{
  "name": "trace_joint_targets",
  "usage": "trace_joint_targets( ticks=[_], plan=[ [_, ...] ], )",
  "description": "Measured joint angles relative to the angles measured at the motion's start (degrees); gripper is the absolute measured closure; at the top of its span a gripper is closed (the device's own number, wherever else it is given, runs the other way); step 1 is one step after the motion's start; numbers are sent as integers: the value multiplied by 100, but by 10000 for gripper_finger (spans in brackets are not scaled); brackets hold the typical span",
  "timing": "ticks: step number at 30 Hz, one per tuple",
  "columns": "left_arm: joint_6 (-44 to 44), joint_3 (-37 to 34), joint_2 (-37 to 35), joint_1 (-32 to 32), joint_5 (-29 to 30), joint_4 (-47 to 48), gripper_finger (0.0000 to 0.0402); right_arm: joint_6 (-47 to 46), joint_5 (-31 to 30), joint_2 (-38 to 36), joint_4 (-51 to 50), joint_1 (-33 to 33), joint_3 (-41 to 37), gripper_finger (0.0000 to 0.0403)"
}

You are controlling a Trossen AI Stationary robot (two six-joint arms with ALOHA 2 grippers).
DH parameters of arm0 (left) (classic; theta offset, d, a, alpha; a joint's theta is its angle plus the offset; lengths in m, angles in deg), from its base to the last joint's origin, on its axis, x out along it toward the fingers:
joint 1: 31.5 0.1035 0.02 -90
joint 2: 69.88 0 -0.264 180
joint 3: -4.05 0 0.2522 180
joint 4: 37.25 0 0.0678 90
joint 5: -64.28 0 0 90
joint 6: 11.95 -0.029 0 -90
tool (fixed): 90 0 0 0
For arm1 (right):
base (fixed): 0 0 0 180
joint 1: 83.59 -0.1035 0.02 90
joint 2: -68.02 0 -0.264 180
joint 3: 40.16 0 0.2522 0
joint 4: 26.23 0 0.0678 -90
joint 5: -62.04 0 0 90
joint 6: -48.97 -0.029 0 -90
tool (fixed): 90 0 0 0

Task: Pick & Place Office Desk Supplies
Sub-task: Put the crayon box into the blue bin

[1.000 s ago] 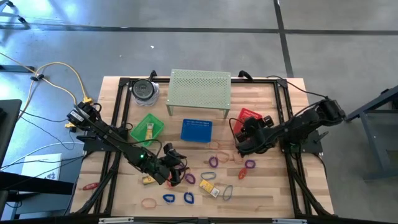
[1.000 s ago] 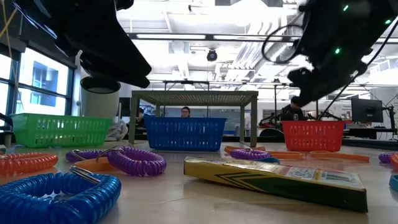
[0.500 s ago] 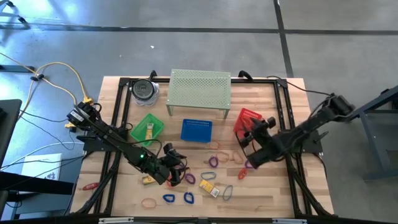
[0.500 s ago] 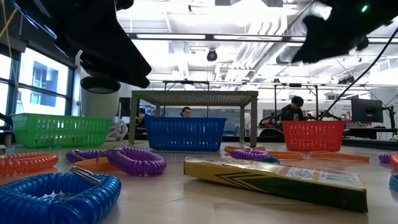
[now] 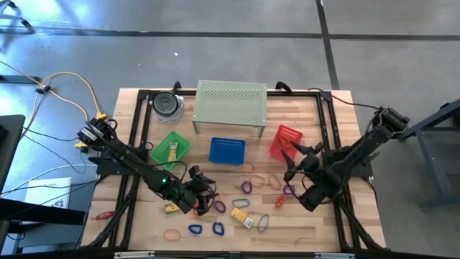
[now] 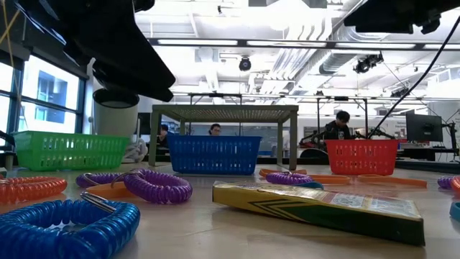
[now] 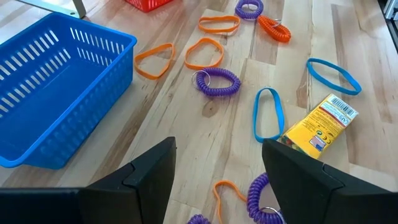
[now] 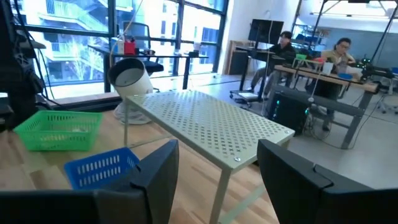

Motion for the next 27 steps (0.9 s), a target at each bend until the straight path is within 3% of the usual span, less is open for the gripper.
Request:
trace_joint_targets(
  ticks=[11,27],
  plan=[
    [-192,0,0,37,-684,-151,168,2,86,0,415,-2,0,196],
    [-455,0,0,48,-736,-179,168,2,285,0,429,-2,0,196]
  ],
)
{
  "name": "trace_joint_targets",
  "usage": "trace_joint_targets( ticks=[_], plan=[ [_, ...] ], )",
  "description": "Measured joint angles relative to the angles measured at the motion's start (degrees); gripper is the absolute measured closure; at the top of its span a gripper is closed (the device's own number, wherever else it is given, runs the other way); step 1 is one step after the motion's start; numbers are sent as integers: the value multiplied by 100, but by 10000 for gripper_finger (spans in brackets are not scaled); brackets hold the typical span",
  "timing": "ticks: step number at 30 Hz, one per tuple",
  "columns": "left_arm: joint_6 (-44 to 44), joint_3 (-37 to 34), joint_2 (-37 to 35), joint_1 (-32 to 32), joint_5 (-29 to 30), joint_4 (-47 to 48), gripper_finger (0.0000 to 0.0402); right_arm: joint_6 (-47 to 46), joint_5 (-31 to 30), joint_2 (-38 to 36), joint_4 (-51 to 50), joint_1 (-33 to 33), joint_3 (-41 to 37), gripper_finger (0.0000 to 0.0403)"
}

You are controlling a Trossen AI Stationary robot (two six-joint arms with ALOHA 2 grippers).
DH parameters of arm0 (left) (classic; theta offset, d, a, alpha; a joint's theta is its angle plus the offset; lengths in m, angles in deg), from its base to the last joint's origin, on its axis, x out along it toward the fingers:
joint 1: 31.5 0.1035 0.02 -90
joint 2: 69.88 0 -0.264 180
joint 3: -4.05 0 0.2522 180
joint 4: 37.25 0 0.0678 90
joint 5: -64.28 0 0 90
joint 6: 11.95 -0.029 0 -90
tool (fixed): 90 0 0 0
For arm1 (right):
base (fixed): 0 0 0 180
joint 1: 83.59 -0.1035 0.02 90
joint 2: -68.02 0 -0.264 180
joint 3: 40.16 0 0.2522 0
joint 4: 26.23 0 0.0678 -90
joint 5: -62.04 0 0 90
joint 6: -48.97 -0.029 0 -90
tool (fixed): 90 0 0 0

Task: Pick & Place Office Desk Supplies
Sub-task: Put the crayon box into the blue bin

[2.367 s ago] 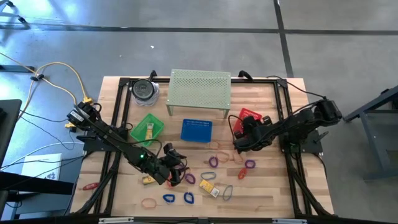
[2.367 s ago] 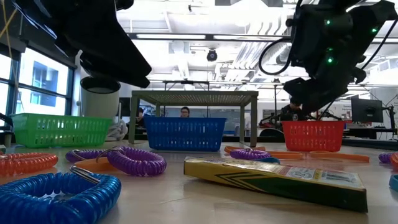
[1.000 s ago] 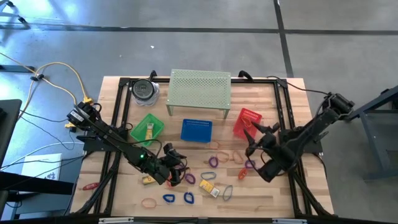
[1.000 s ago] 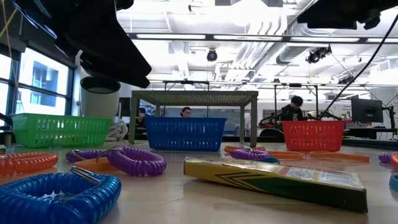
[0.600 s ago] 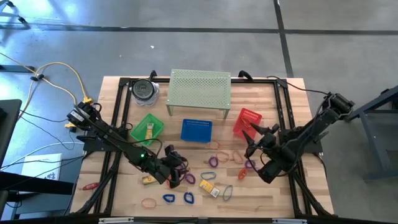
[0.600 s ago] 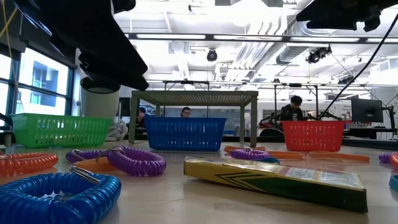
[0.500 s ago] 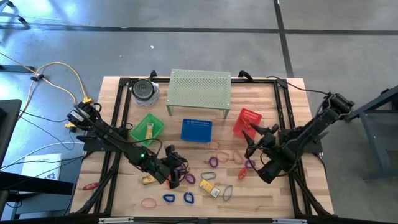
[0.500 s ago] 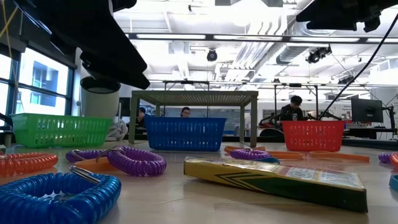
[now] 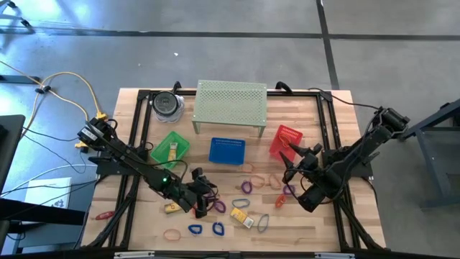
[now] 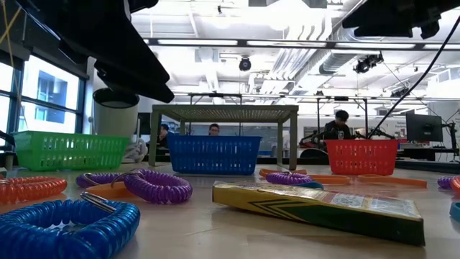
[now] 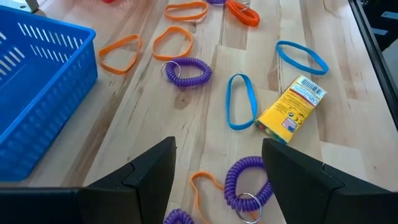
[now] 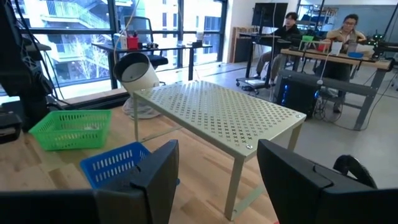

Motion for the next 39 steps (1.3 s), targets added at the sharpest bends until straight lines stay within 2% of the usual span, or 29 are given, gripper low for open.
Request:
trace_joint_targets(
  ticks=[10,19,29,35,39],
  plan=[
    [20,0,0,2,44,-13,168,90,232,2,2,0,0,196],
    [-158,0,-81,0,-274,174,168,157,622,2,3,0,0,196],
    [-195,1,-900,-284,-1153,1279,168,1085,1477,4,388,0,0,196],
    [139,2,-955,-481,-1295,1574,168,1501,1712,4,540,0,0,196],
    [455,2,-955,-521,-1681,1740,168,1551,1826,4,540,-7,0,196]
  ],
)
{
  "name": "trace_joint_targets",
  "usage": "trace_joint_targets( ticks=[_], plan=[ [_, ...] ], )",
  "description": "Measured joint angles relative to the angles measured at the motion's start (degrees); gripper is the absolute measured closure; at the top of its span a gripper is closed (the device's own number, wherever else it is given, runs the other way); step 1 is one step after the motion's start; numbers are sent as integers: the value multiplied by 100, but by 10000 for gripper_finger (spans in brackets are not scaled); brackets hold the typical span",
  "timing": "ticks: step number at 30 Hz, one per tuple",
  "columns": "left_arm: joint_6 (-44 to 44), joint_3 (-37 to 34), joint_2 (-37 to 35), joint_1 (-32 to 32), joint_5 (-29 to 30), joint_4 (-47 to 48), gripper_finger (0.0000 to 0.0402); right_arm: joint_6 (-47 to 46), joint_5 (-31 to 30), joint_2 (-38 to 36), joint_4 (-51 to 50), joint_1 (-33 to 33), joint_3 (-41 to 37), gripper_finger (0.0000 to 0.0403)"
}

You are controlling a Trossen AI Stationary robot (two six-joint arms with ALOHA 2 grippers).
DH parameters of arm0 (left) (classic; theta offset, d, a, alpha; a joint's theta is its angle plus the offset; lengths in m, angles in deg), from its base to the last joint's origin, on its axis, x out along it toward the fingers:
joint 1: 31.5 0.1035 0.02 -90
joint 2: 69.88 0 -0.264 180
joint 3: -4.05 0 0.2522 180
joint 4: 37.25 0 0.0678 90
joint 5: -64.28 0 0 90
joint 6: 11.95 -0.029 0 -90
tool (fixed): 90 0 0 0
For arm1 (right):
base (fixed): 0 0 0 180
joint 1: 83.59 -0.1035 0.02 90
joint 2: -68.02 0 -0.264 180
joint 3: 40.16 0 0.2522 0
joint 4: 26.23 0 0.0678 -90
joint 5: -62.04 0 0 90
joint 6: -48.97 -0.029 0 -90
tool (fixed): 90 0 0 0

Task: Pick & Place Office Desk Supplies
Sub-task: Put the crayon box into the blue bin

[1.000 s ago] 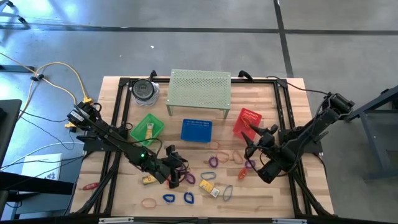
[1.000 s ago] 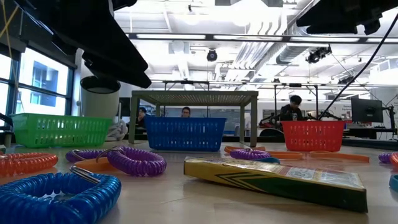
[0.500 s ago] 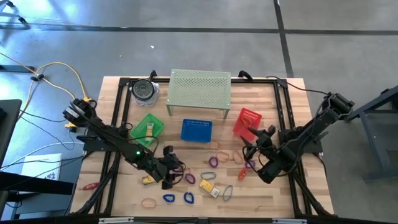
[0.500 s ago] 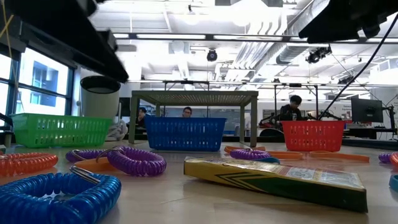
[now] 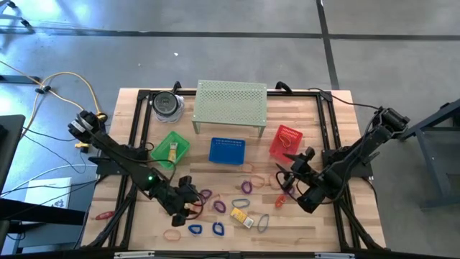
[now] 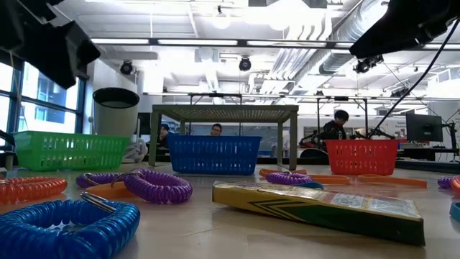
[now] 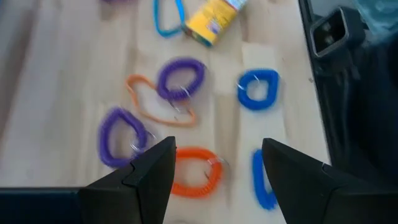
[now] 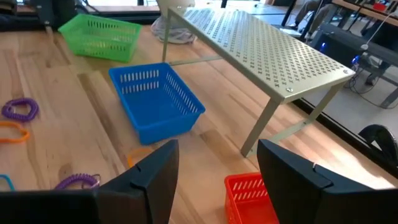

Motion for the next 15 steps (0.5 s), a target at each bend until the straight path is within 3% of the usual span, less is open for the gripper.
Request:
trace_joint_targets(
  ticks=[9,15],
  plan=[
    [-9,0,22,-61,54,80,164,257,-135,0,276,-2,0,196],
    [-241,0,33,-61,227,209,124,254,-89,1,462,-2,0,196]
  ],
)
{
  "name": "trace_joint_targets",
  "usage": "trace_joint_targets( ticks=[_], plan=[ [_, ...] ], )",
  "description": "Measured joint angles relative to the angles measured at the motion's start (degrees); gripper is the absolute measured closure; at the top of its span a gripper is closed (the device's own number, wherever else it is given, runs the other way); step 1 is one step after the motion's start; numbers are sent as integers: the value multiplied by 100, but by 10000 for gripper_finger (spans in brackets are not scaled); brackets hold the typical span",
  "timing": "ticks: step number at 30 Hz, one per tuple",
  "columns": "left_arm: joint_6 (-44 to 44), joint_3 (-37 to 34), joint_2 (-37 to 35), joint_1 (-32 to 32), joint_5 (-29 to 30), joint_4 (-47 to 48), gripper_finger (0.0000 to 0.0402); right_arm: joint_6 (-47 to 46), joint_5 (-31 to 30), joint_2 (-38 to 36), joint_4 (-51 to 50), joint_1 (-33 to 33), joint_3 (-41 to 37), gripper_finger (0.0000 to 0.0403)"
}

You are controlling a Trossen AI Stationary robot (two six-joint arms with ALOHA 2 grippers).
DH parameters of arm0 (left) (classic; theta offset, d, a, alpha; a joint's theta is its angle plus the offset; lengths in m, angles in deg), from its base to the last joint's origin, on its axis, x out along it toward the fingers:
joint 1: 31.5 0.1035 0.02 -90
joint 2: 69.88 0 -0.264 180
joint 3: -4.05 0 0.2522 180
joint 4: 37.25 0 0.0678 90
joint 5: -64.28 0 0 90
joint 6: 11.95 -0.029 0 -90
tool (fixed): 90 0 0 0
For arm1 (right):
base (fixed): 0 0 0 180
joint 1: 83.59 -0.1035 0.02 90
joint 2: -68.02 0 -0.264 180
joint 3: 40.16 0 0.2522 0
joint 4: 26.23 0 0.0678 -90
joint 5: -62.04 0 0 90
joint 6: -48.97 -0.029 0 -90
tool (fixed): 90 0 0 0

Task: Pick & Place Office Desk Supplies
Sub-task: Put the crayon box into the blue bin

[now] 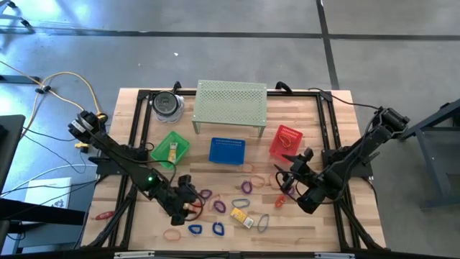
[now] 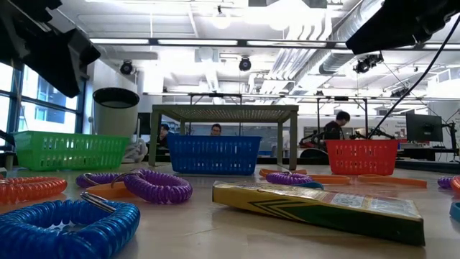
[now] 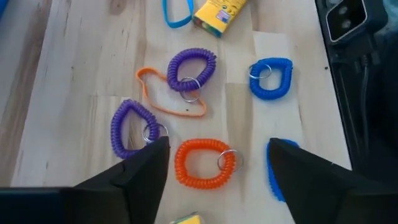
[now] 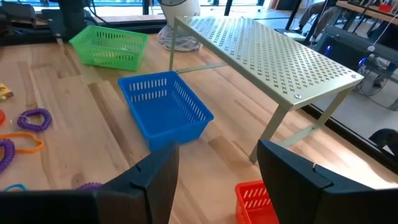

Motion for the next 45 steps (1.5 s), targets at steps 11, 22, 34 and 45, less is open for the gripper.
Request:
trace_joint_targets(
  ticks=[11,22,34,45],
  plan=[
    [-194,0,9,0,-2,2,75,105,127,-1,43,0,0,196],
    [-215,0,11,7,112,-186,75,149,129,-1,45,0,0,196],
    [1312,-2,11,-350,-122,749,76,149,255,-1,82,0,0,196],
    [2455,-2,70,-829,168,1530,76,149,240,-1,80,0,0,196]
  ],
)
